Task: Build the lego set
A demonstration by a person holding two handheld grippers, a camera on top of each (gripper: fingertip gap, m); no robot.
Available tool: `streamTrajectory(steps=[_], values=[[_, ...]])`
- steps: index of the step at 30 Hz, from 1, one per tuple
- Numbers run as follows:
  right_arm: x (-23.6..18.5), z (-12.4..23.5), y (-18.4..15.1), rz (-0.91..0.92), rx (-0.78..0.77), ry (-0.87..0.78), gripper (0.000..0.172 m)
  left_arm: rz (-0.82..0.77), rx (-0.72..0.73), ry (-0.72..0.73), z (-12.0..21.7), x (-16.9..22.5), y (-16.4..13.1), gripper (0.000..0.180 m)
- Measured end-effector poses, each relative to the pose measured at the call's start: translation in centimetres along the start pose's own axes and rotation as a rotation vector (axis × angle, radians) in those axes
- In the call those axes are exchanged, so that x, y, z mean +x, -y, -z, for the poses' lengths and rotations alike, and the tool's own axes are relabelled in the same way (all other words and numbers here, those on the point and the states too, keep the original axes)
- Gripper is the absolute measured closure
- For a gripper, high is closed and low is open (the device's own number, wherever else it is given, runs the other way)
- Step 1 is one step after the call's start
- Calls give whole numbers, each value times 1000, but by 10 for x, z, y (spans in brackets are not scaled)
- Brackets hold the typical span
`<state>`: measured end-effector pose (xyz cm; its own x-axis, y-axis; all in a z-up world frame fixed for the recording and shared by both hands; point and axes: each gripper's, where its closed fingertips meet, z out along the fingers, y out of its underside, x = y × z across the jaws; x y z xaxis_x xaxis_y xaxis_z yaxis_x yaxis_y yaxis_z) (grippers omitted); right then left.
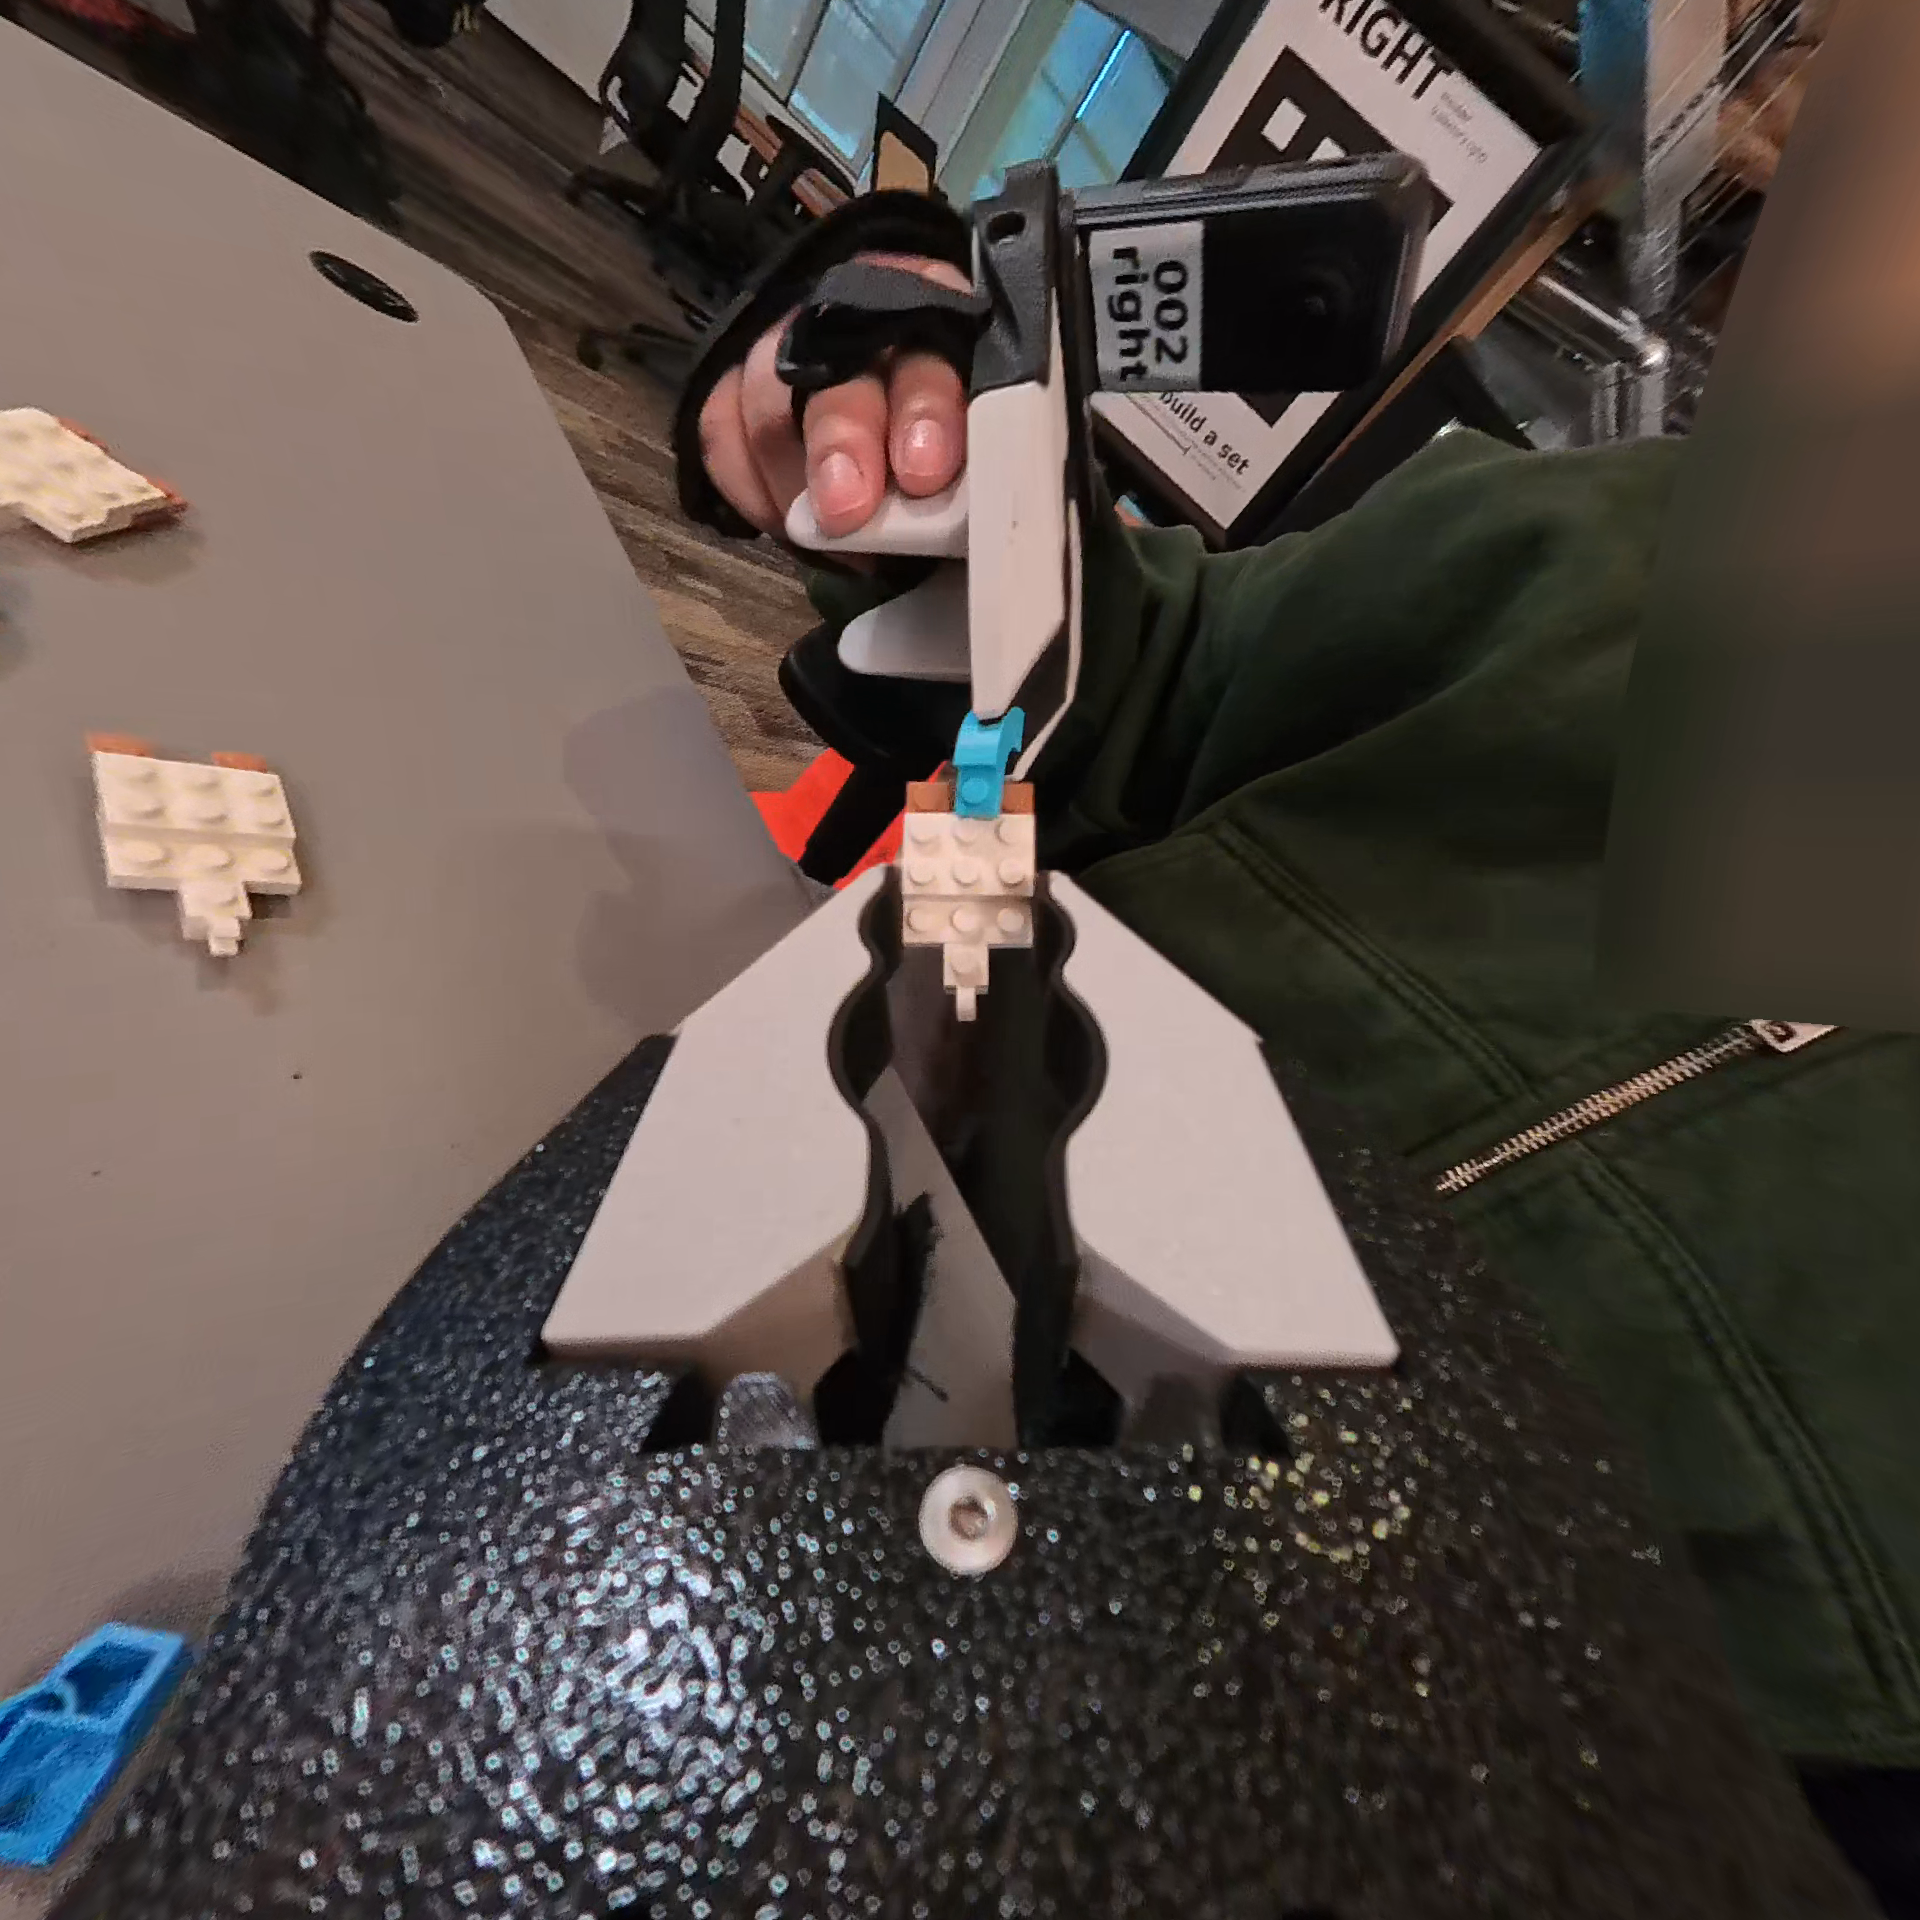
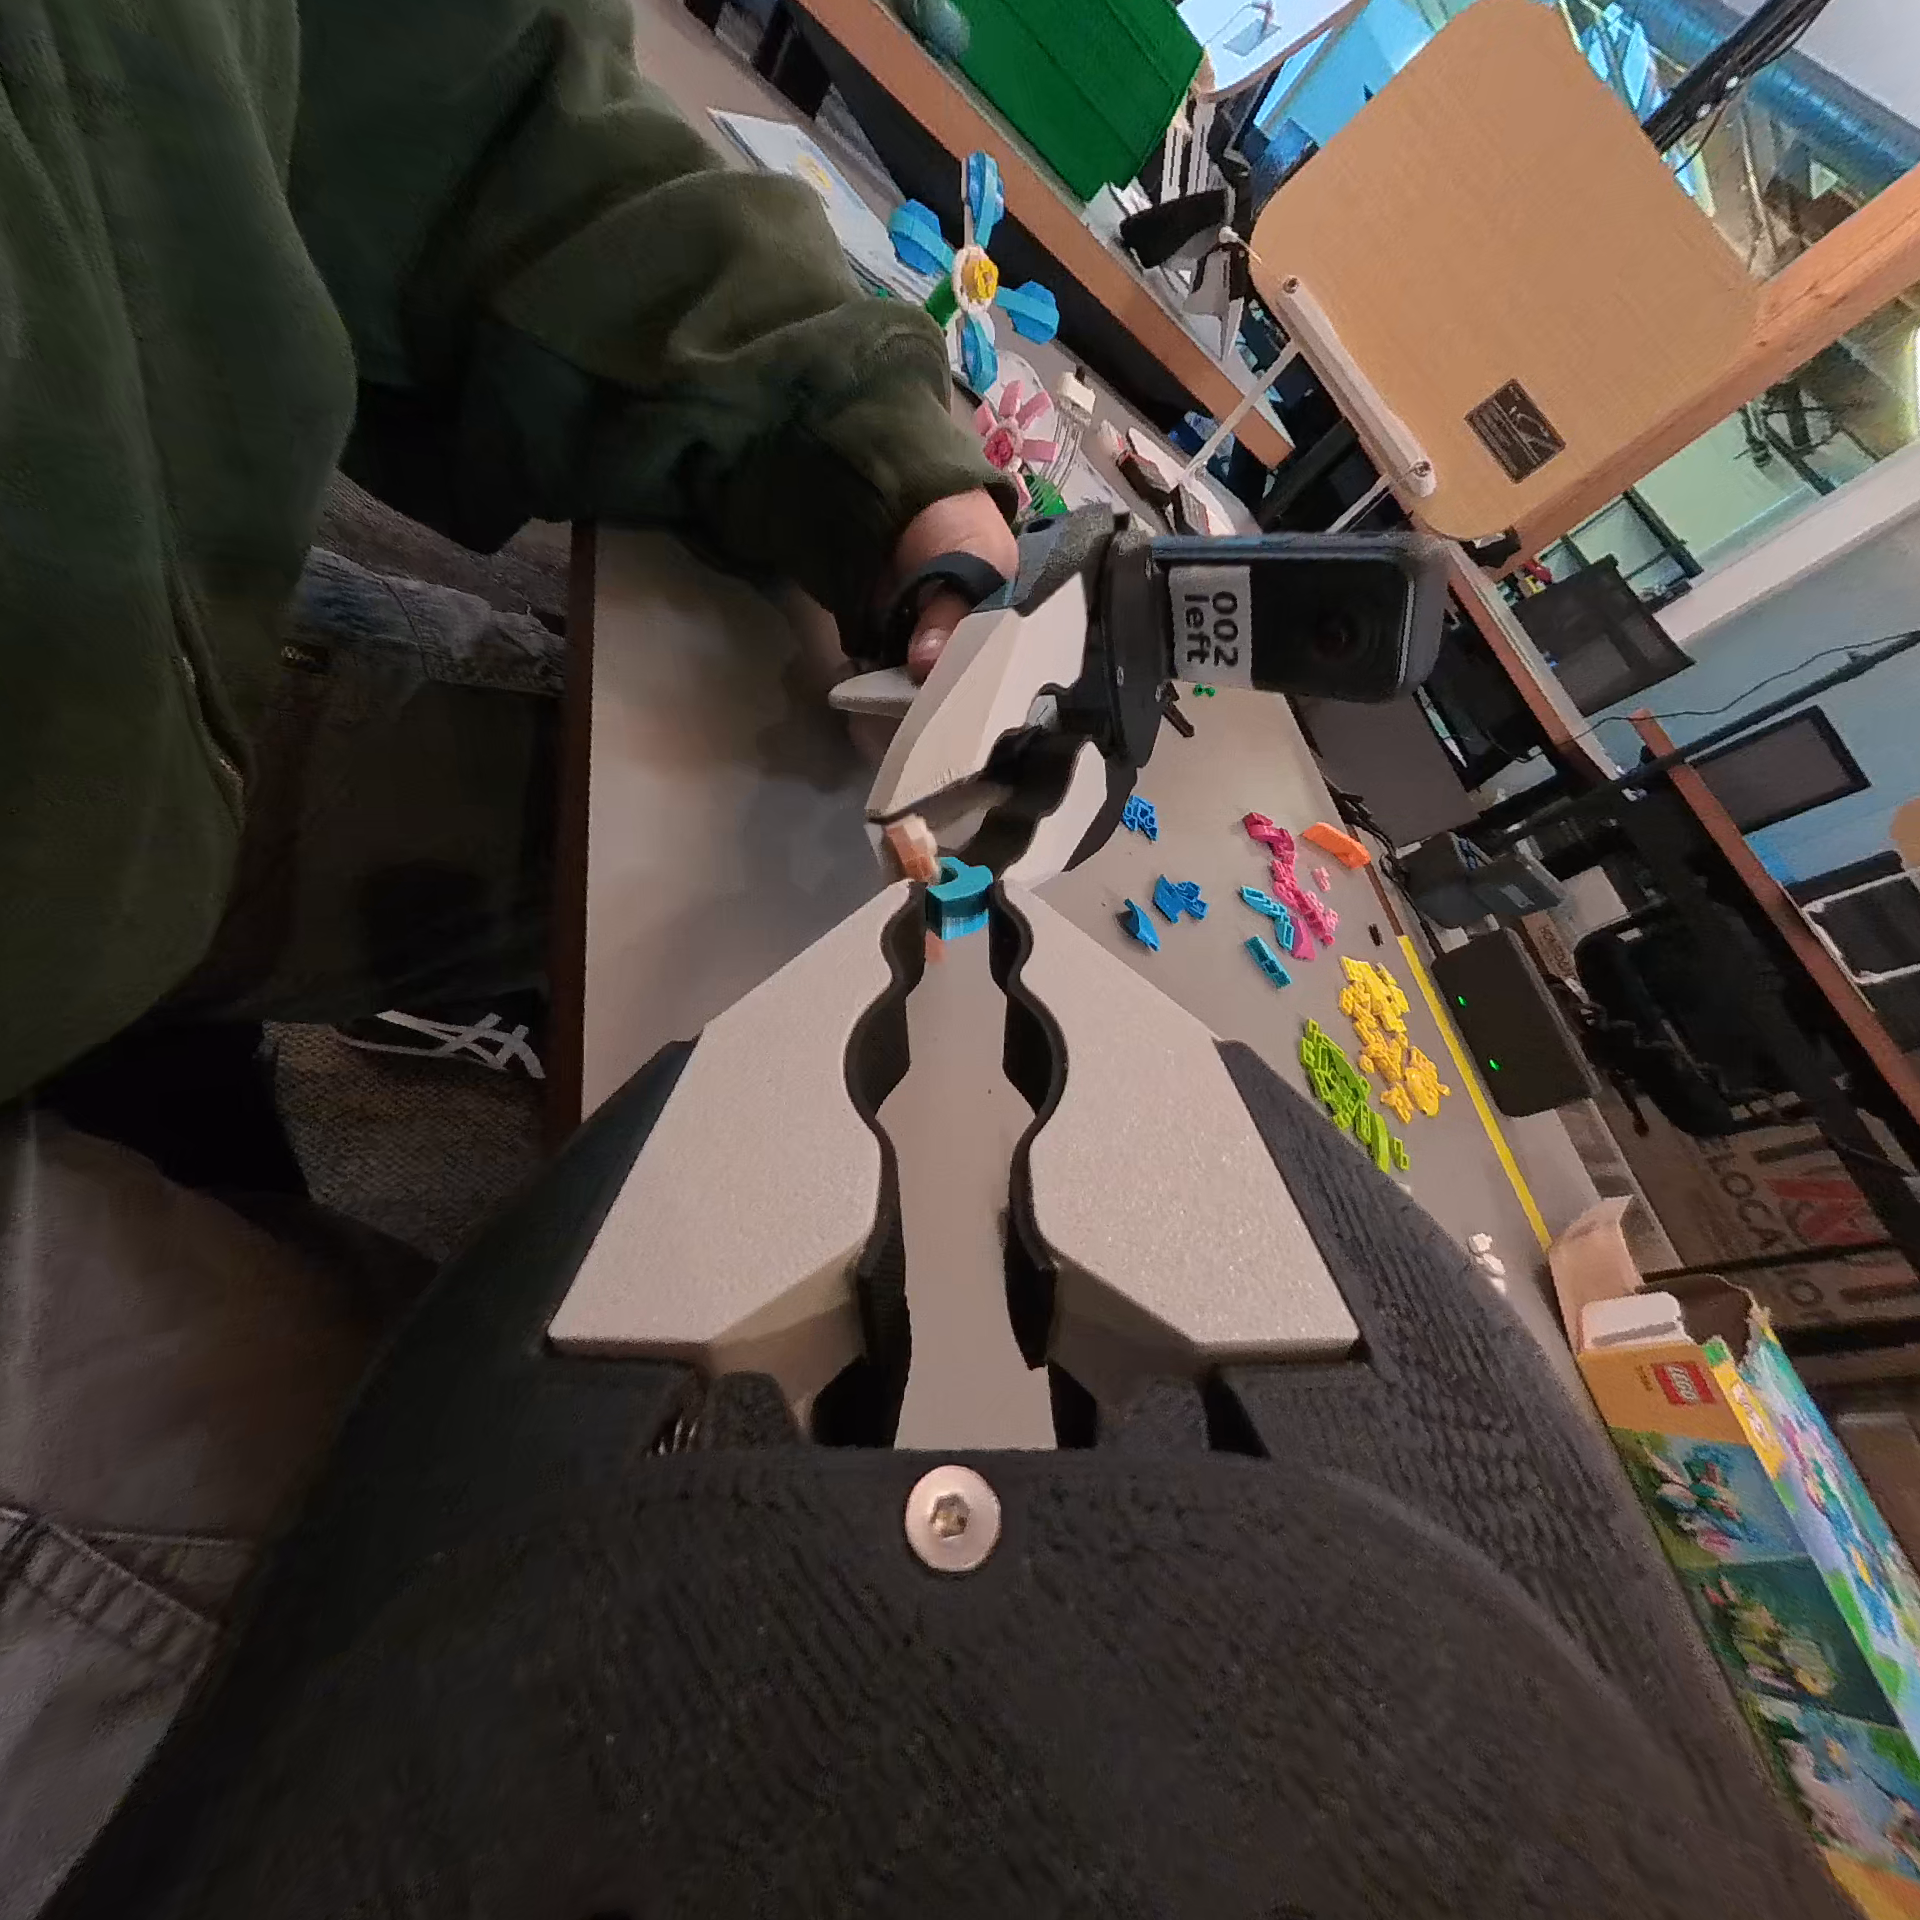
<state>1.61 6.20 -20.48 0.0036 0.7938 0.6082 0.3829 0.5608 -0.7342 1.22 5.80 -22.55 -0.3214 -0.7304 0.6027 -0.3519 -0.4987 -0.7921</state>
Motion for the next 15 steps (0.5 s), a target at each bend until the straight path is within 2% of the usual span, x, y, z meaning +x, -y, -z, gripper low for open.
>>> streamTrajectory(steps=[15], values=[[-2, -1, 8, 53, -33, 16, 160, 29, 11, -80, 1, 9, 0, 158]])
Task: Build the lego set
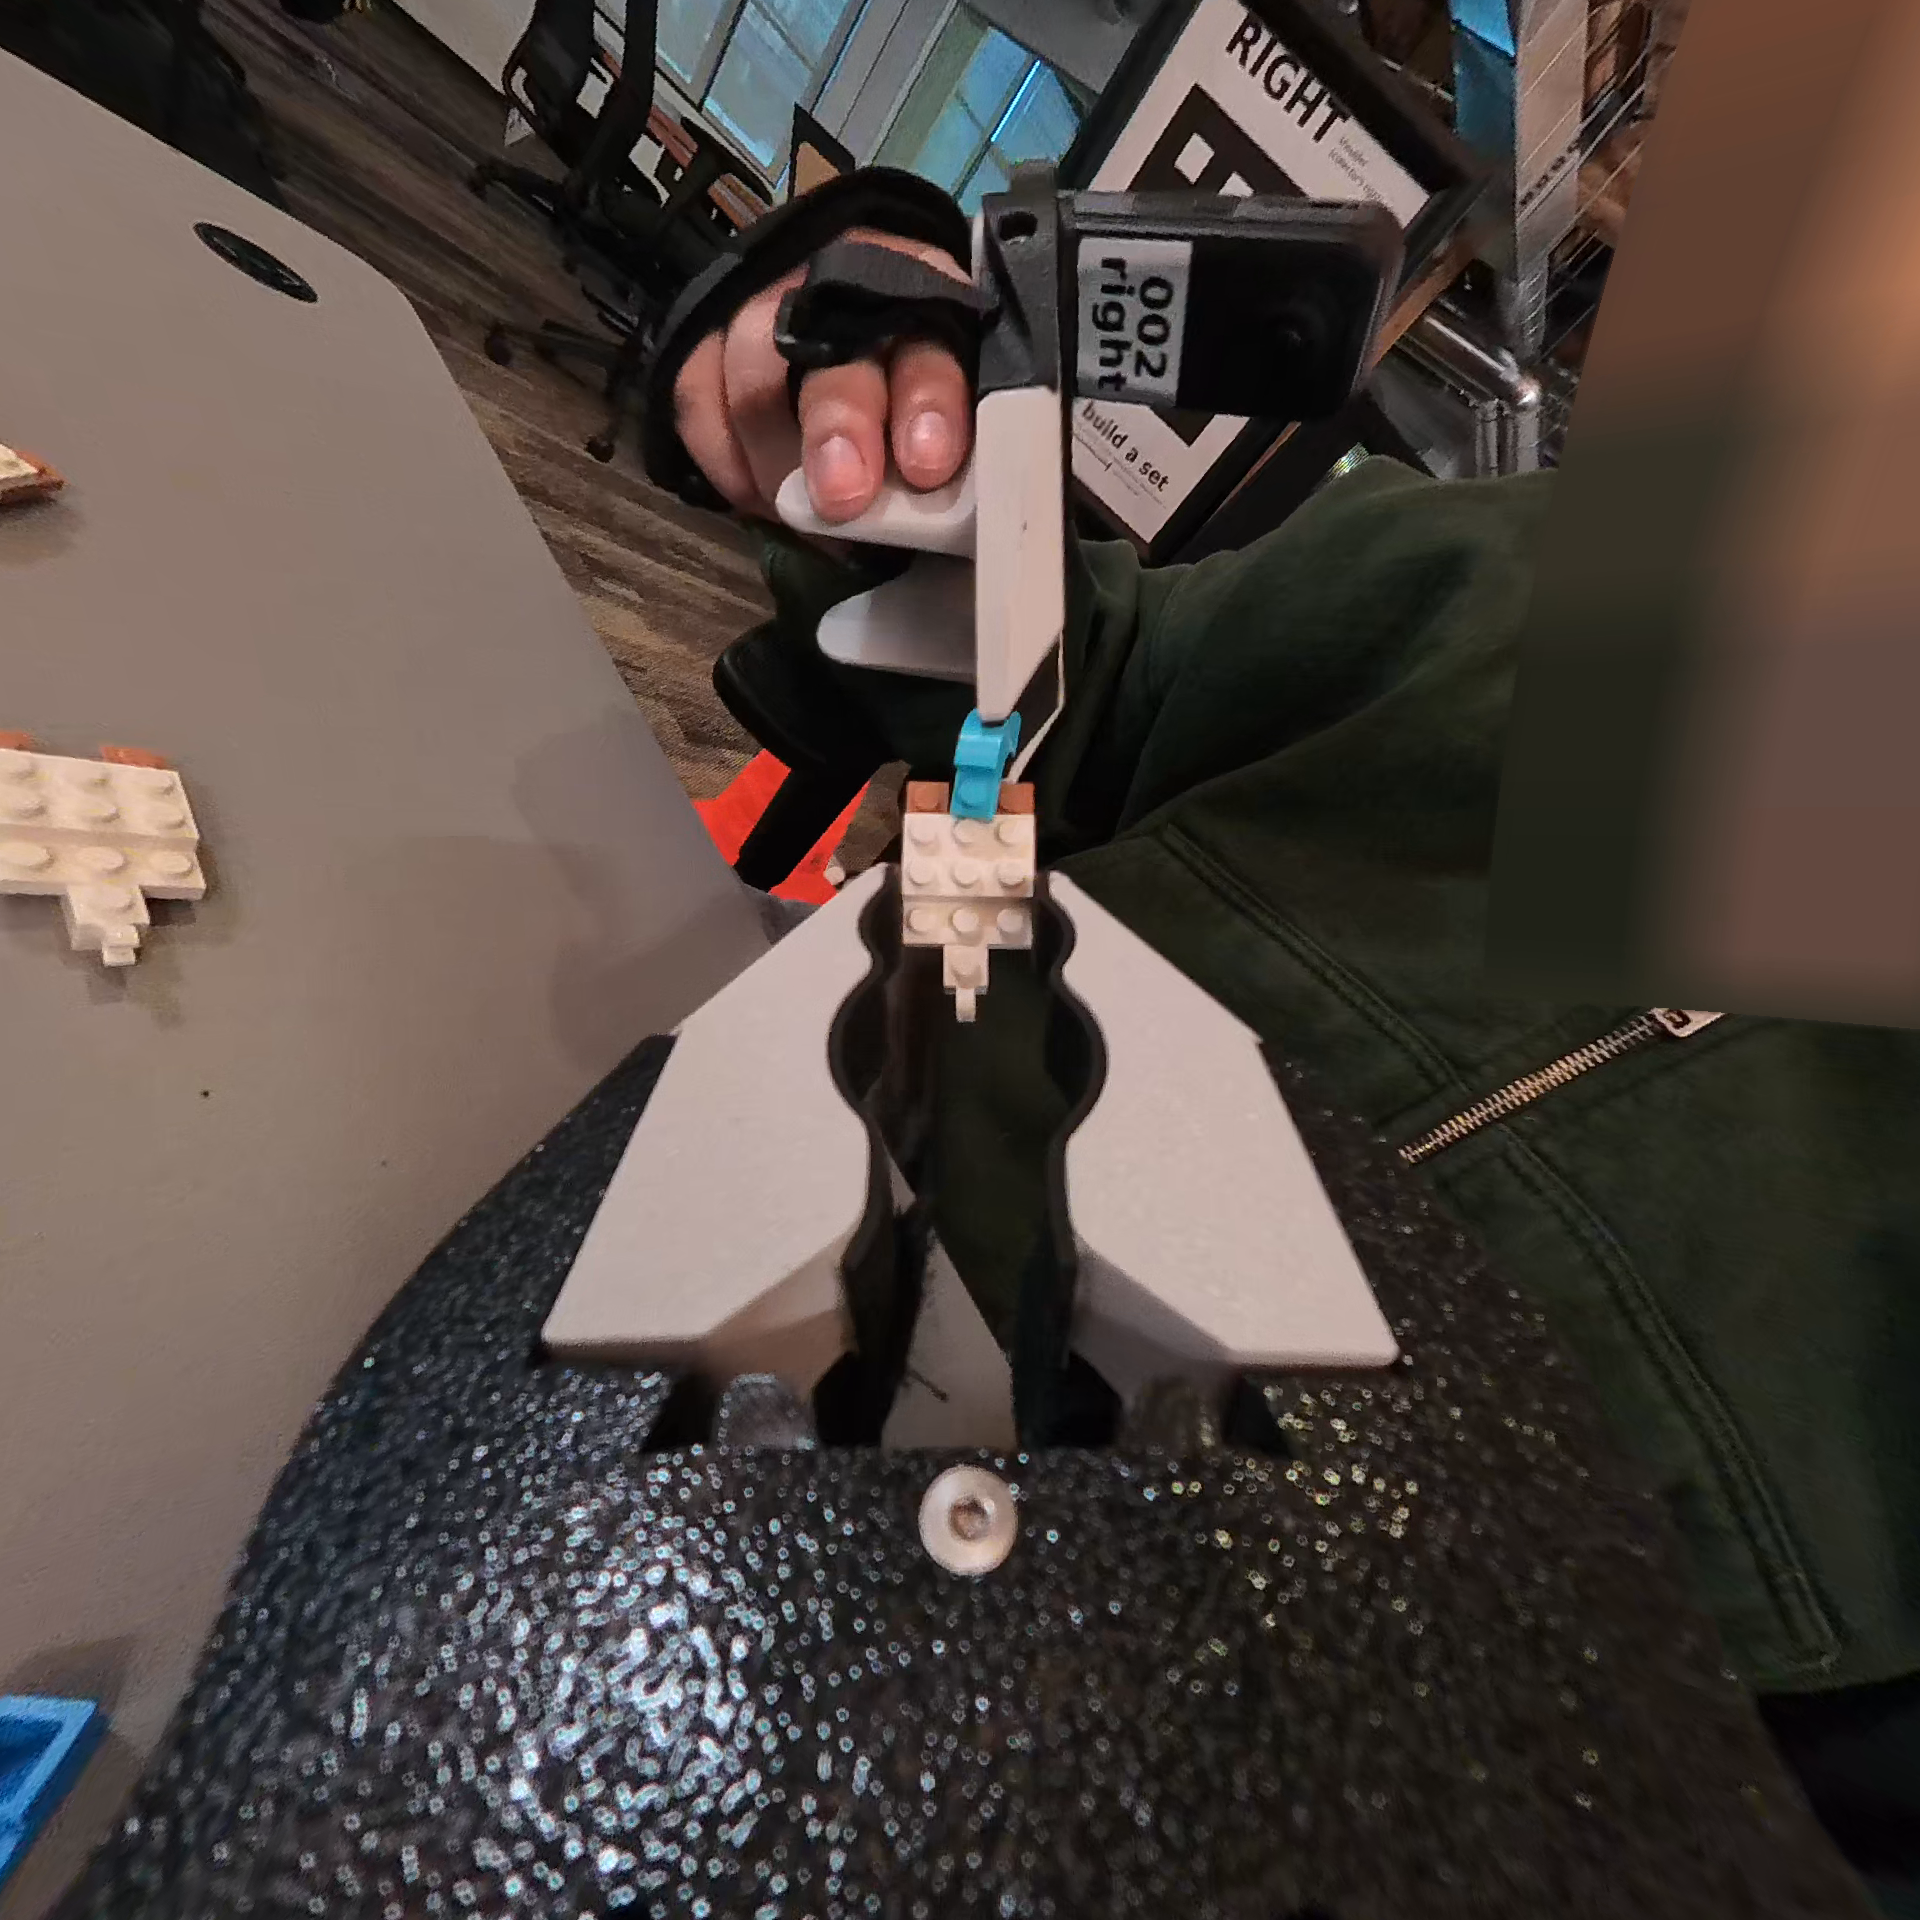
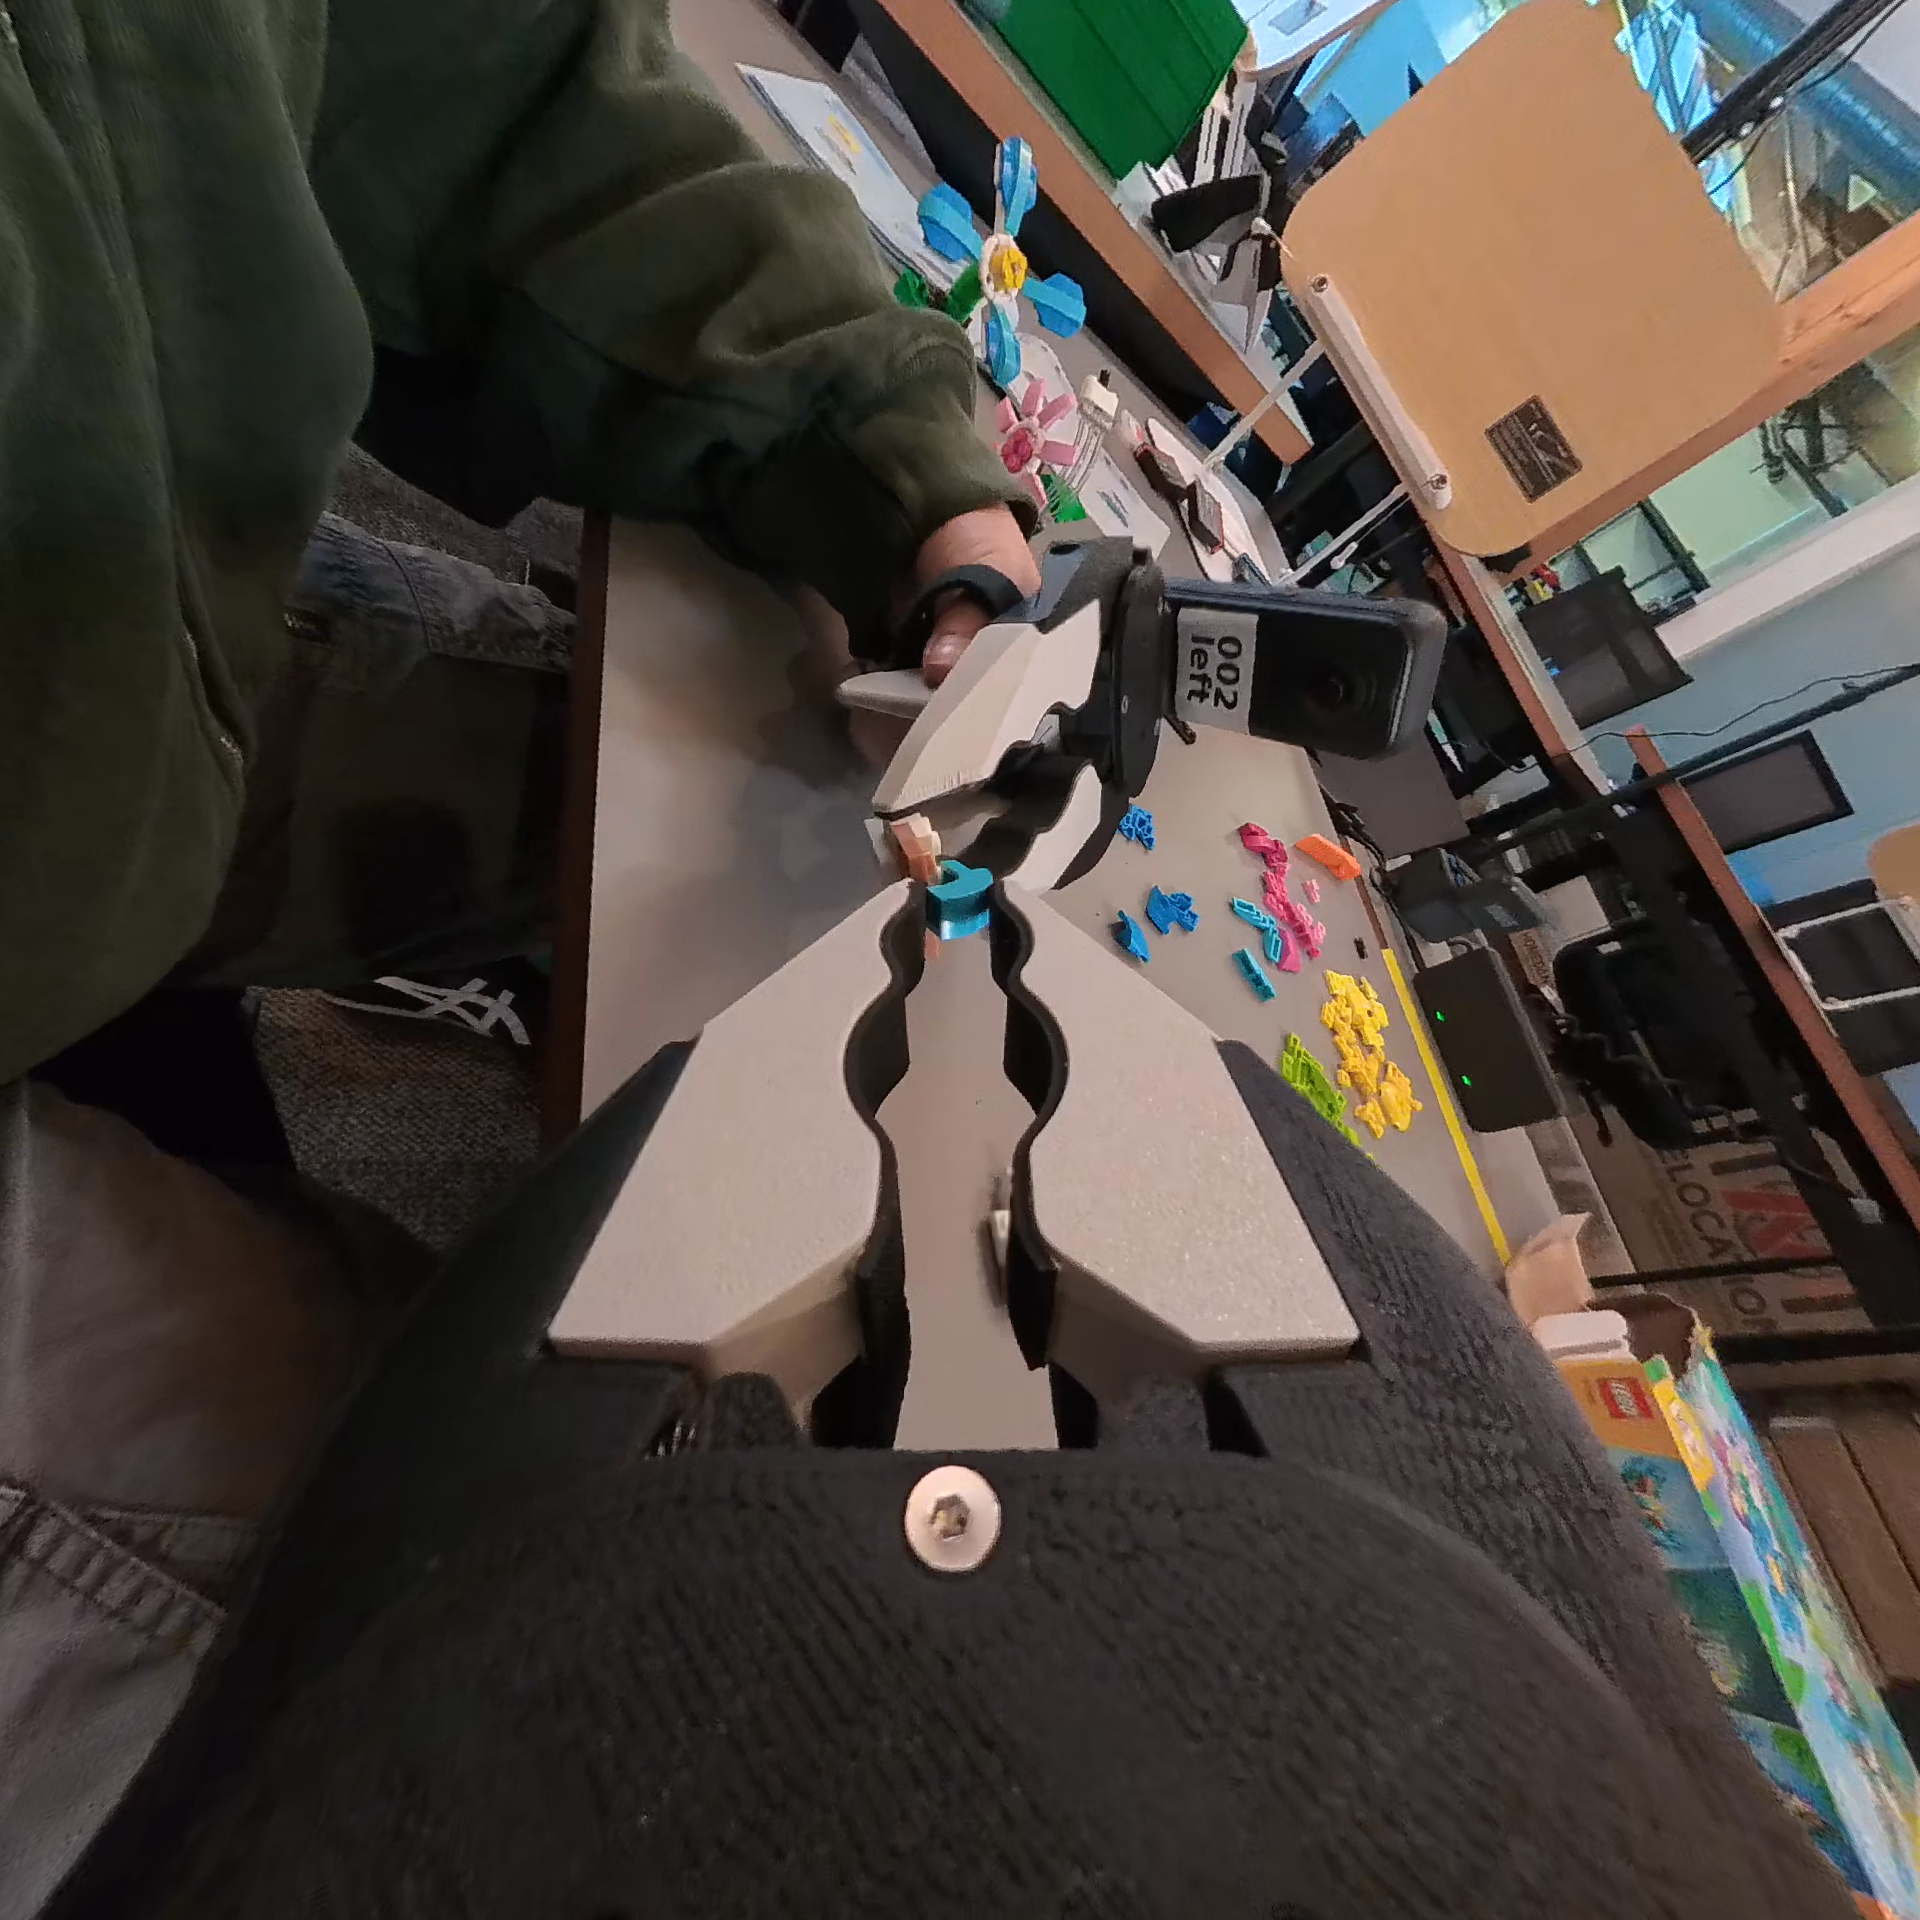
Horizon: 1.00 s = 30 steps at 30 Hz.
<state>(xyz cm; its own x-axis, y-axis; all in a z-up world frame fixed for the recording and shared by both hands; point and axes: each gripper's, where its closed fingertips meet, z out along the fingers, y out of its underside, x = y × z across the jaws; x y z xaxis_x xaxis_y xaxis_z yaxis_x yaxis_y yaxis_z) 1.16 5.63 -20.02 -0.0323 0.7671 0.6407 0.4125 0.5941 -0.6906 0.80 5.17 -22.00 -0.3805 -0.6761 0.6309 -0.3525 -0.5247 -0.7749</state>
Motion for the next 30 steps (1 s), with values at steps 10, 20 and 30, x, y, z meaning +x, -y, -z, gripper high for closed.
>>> streamTrajectory(steps=[10, 20, 30], values=[[-1, 0, 2, 23, -7, 2, 160, 6, -6, -21, -1, 3, -1, 157], [-7, -3, 5, 29, -1, 46, 160, 11, -22, -66, -3, 10, -4, 157], [-11, -8, 7, 9, 9, 97, 158, 11, -33, -76, -2, 12, -6, 157]])
